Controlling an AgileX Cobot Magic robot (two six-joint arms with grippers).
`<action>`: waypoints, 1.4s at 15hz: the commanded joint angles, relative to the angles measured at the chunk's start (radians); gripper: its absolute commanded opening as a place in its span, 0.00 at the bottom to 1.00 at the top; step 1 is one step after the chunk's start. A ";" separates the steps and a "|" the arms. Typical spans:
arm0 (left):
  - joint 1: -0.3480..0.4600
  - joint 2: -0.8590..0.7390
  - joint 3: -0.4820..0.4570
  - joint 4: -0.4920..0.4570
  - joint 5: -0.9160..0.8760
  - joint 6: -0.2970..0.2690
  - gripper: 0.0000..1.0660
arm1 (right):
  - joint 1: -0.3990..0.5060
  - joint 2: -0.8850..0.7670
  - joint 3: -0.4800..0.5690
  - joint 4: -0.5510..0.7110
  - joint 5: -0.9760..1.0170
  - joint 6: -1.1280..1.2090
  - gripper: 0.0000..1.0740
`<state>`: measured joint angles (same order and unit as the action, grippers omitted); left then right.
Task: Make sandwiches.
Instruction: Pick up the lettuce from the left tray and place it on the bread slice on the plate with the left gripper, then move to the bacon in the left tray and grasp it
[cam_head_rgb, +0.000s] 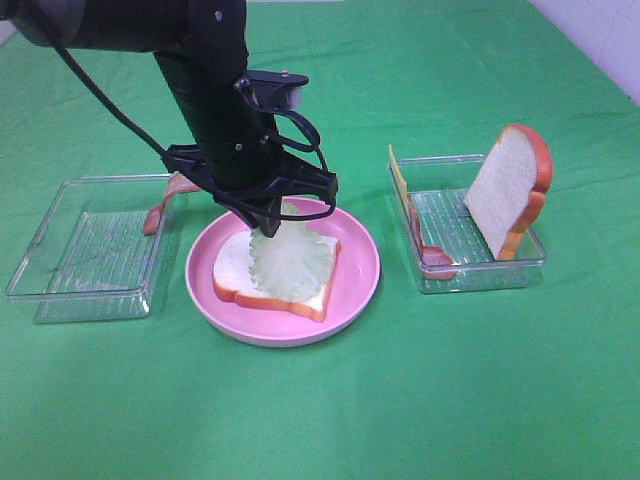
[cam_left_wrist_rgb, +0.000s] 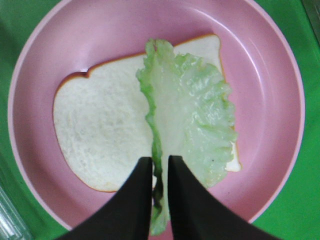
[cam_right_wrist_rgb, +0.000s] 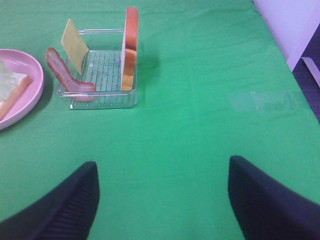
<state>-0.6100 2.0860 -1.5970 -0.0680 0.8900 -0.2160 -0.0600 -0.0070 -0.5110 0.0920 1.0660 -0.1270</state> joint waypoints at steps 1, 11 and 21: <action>-0.002 0.004 -0.001 0.023 -0.002 -0.020 0.34 | -0.004 -0.013 0.004 -0.001 -0.007 -0.010 0.64; -0.002 0.004 -0.261 0.193 0.267 -0.102 0.66 | -0.004 -0.013 0.004 -0.001 -0.007 -0.010 0.64; 0.081 0.084 -0.306 0.412 0.393 -0.096 0.80 | -0.004 -0.013 0.004 -0.001 -0.007 -0.010 0.64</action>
<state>-0.5280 2.1510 -1.9020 0.3370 1.2120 -0.3180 -0.0600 -0.0070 -0.5110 0.0920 1.0660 -0.1270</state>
